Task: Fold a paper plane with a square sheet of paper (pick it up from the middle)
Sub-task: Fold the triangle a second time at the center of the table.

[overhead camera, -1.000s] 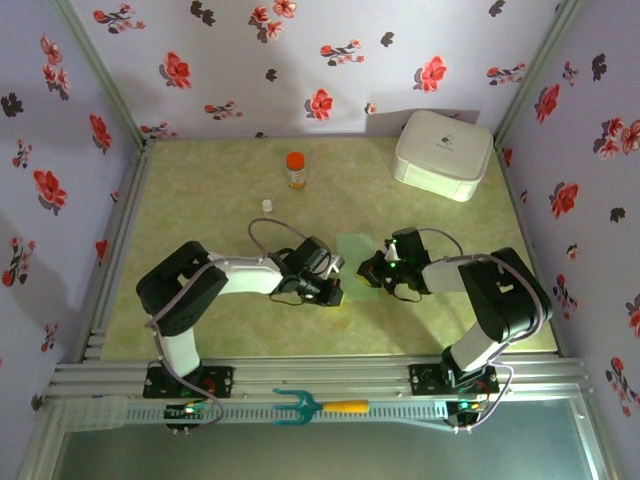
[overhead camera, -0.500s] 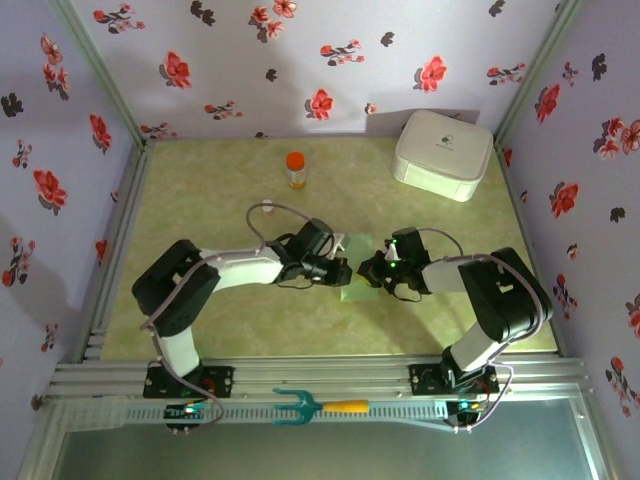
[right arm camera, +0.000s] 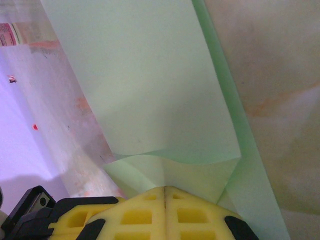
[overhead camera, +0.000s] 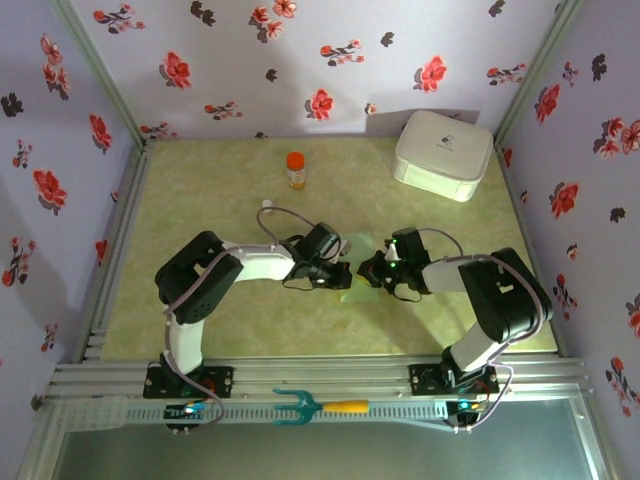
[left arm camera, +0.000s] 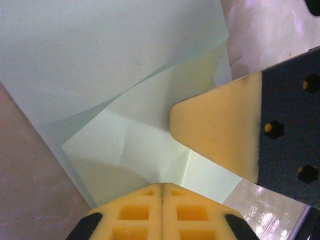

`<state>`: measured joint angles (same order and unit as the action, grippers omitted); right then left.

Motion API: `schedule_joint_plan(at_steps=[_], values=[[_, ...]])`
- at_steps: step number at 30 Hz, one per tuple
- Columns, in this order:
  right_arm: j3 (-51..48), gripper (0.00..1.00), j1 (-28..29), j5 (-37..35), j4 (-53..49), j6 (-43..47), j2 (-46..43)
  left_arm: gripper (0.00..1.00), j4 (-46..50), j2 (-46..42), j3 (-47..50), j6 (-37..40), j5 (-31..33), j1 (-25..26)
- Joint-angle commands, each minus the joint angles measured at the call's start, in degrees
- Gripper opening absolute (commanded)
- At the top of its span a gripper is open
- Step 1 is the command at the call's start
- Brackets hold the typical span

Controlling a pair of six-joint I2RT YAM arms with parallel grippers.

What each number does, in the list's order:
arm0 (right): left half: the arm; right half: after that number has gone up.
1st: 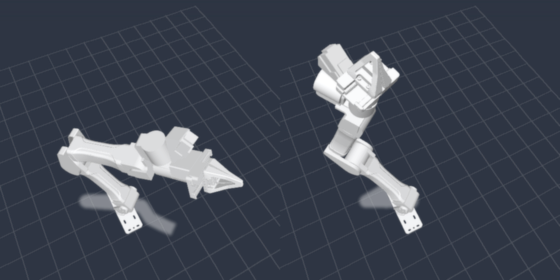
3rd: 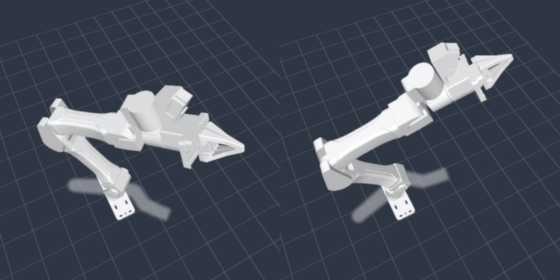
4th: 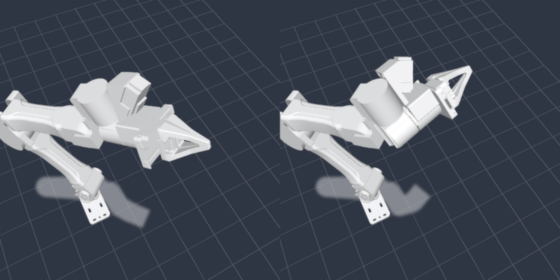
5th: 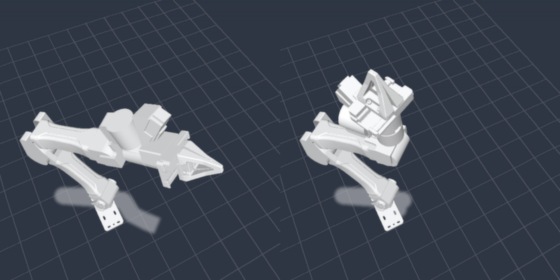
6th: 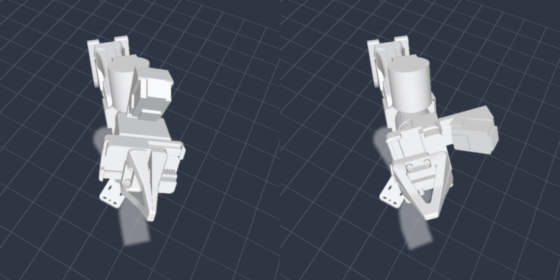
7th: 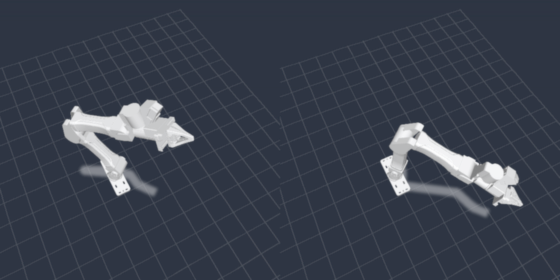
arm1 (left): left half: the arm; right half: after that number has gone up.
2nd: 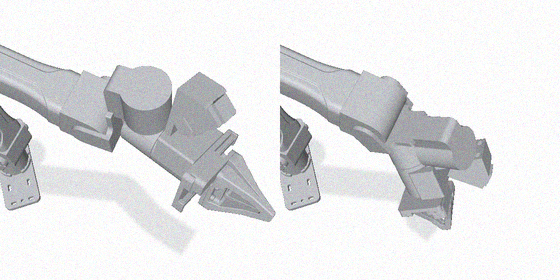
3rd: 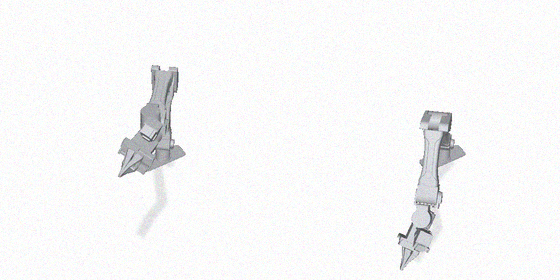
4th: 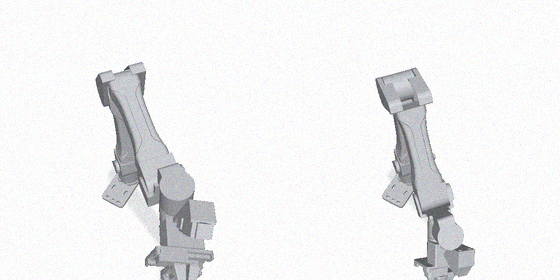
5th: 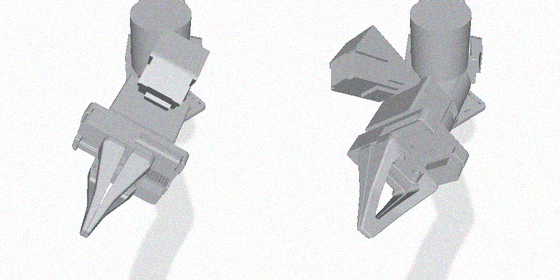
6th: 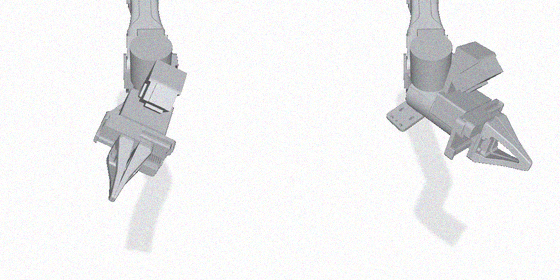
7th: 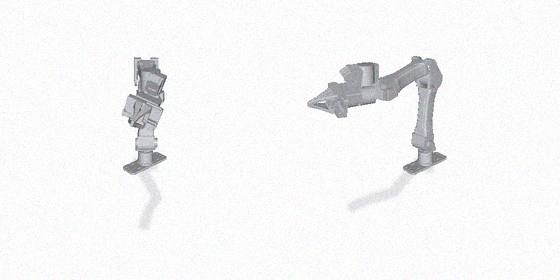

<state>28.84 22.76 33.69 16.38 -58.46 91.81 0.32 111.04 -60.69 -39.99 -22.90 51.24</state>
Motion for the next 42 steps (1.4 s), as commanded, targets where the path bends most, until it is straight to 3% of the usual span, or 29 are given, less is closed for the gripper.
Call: schedule_joint_plan(at_steps=[1,7,15,18,27,34,42], values=[[1.37,0.00,-0.64,-3.11,-7.01,2.08,-1.91,0.00,3.80,0.85,3.25,-0.91,2.86,0.08],[2.19,0.02,-0.18,-3.05,-10.14,3.96,-5.51,0.00,2.52,-0.42,4.32,-0.91,3.73,0.06],[1.59,0.00,1.59,-2.02,-6.27,2.91,0.08,0.00,2.40,-0.90,4.17,-0.51,3.93,0.02],[1.06,0.00,0.43,-4.71,-7.87,3.24,1.24,0.00,2.45,-0.48,4.17,-0.59,3.90,-0.02],[0.24,0.00,-5.44,-2.06,-5.31,3.35,0.99,0.00,2.28,-0.32,4.61,-0.99,4.01,-0.05],[0.98,0.02,-4.64,-1.69,-6.78,2.86,-4.73,0.00,2.26,-0.40,4.63,-0.79,4.00,0.00],[1.58,0.02,-1.50,-1.94,-6.65,2.73,-2.97,0.00,2.06,-0.26,4.58,-0.89,4.15,0.00]])
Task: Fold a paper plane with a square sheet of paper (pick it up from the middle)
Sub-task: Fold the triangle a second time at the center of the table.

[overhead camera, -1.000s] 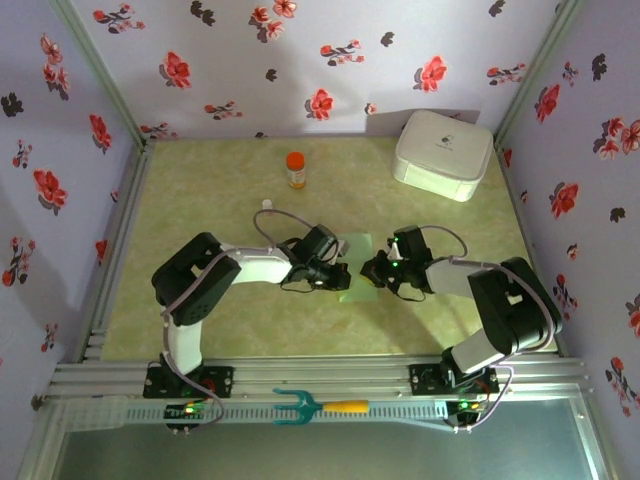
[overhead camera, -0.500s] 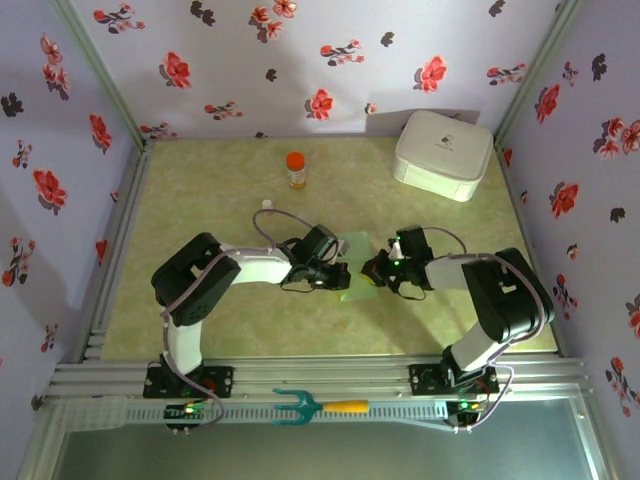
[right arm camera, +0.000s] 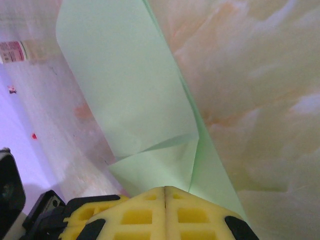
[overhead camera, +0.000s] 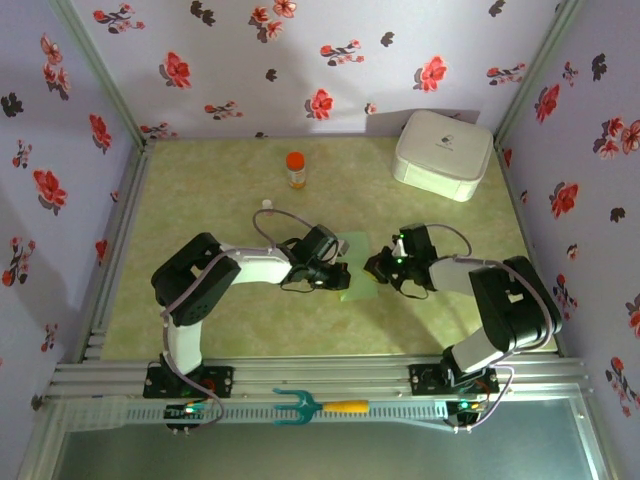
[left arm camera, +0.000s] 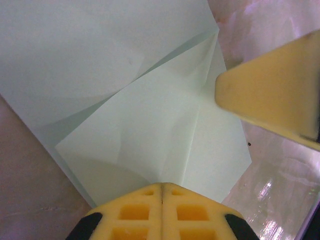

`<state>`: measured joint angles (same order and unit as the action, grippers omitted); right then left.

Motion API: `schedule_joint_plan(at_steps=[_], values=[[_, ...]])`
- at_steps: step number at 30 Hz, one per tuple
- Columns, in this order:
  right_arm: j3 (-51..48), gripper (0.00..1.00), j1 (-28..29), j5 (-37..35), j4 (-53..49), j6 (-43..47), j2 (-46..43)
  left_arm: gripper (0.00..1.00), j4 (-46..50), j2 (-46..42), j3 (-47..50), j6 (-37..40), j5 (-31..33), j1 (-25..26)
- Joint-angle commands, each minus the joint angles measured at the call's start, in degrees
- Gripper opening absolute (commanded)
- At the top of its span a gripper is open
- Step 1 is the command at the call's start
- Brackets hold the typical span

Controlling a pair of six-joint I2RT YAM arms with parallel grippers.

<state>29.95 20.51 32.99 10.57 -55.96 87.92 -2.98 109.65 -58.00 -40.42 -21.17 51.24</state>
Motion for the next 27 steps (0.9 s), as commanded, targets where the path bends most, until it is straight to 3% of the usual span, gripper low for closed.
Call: schedule_joint_plan(at_steps=[1,13,18,27], values=[[0.37,0.02,0.84,-1.11,-0.52,0.24,1.38,0.00,5.36,1.14,1.96,-0.45,2.36,0.00],[0.37,0.00,-2.57,-1.46,-0.23,2.34,6.57,0.00,5.36,1.15,2.10,-0.38,2.38,0.00],[0.54,0.01,-5.03,-0.03,-0.66,2.53,4.52,0.00,5.27,1.11,2.19,-0.39,2.37,-0.01],[0.06,0.02,-3.14,0.21,-1.90,1.48,-2.32,0.00,5.18,1.14,2.15,-0.49,2.45,-0.09]])
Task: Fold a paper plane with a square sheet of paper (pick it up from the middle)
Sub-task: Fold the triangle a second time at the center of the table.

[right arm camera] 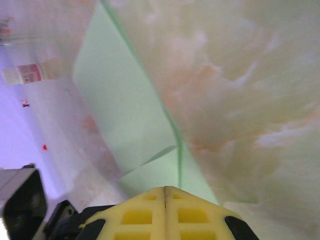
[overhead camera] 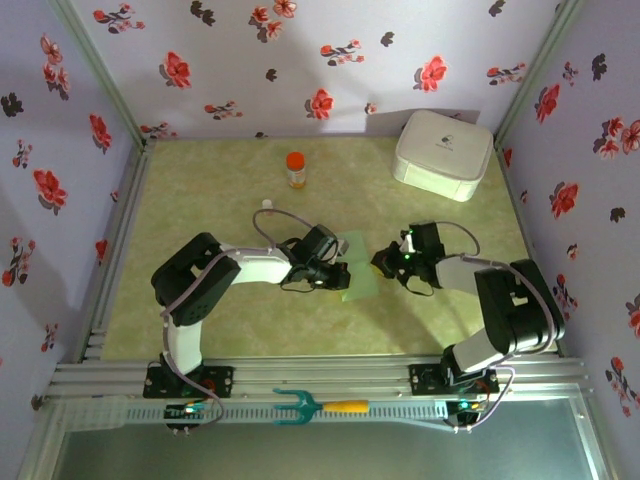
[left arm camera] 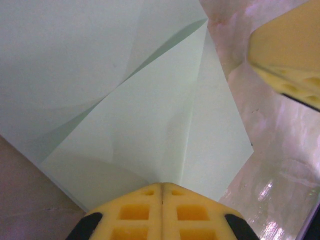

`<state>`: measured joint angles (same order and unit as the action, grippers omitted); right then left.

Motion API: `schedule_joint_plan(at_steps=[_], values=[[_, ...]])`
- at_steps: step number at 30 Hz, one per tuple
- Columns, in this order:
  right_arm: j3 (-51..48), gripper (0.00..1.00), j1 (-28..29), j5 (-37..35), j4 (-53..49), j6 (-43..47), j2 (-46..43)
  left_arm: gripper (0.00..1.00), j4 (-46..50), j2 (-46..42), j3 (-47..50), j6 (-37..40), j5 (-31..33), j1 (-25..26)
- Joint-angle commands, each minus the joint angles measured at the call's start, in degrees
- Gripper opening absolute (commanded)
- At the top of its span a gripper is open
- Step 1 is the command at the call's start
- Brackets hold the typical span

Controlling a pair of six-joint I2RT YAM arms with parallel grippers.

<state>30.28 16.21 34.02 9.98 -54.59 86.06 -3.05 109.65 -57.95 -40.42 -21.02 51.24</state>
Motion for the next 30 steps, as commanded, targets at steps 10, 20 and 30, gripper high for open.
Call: schedule_joint_plan(at_steps=[10,20,30], values=[[2.65,0.00,7.34,0.39,3.02,-0.38,7.39,0.00,5.86,1.37,1.45,-0.26,2.29,-0.14],[3.79,0.00,2.22,-2.79,0.05,1.94,11.08,0.00,6.30,1.65,1.70,-0.27,2.21,-0.09],[4.38,0.00,-0.01,-0.75,-2.07,1.91,4.67,0.00,7.51,1.58,1.86,1.47,1.51,-0.09]])
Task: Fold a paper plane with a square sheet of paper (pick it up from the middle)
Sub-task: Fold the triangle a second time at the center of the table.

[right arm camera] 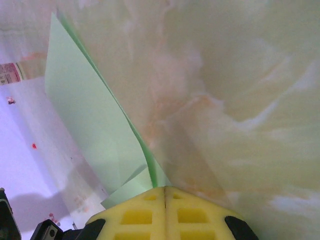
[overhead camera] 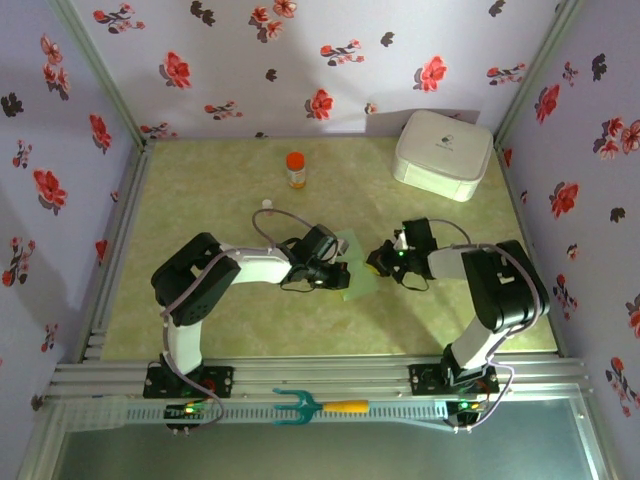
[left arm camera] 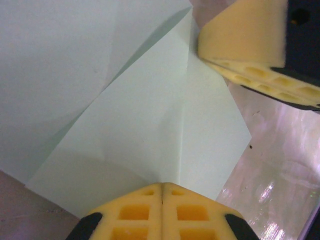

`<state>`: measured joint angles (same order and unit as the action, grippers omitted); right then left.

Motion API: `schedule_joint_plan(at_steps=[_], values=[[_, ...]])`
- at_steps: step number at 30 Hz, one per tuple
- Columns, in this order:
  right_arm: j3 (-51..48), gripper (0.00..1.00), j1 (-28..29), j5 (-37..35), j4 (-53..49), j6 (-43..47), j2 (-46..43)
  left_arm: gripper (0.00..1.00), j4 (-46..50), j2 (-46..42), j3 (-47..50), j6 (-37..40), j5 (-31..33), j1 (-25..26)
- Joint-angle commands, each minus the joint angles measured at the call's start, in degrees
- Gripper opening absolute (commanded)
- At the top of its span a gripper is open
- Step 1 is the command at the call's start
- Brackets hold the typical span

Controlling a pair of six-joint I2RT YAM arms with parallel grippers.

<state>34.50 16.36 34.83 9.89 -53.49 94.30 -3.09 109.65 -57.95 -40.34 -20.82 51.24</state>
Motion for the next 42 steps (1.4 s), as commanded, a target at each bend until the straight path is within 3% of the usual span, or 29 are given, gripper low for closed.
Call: schedule_joint_plan(at_steps=[1,6,15,19,26,35,42], values=[[-0.12,0.00,0.11,-1.44,-1.98,0.60,-4.91,0.00,8.15,1.47,1.96,2.18,1.04,-0.09],[-0.41,0.00,3.87,-1.33,-3.03,0.09,-7.48,0.00,10.34,0.32,3.14,6.55,-1.86,-0.27],[0.10,0.00,9.74,-0.66,1.96,-2.09,-1.40,0.00,11.22,-1.91,5.63,9.66,-4.03,-0.71],[0.00,0.00,8.91,-4.33,-2.08,1.58,1.38,0.00,10.74,-1.72,5.48,9.27,-4.04,-0.79],[-4.21,0.00,0.91,-1.13,9.34,-2.23,5.00,0.00,10.65,-1.52,5.55,9.31,-3.92,-0.79],[1.28,0.00,-1.23,-7.47,-6.08,4.01,1.23,0.00,10.12,-0.74,5.84,8.95,-3.48,-0.87],[-0.83,0.00,-0.74,-6.24,-5.21,3.27,-8.01,0.00,10.25,-0.99,5.45,9.56,-3.44,-0.87]])
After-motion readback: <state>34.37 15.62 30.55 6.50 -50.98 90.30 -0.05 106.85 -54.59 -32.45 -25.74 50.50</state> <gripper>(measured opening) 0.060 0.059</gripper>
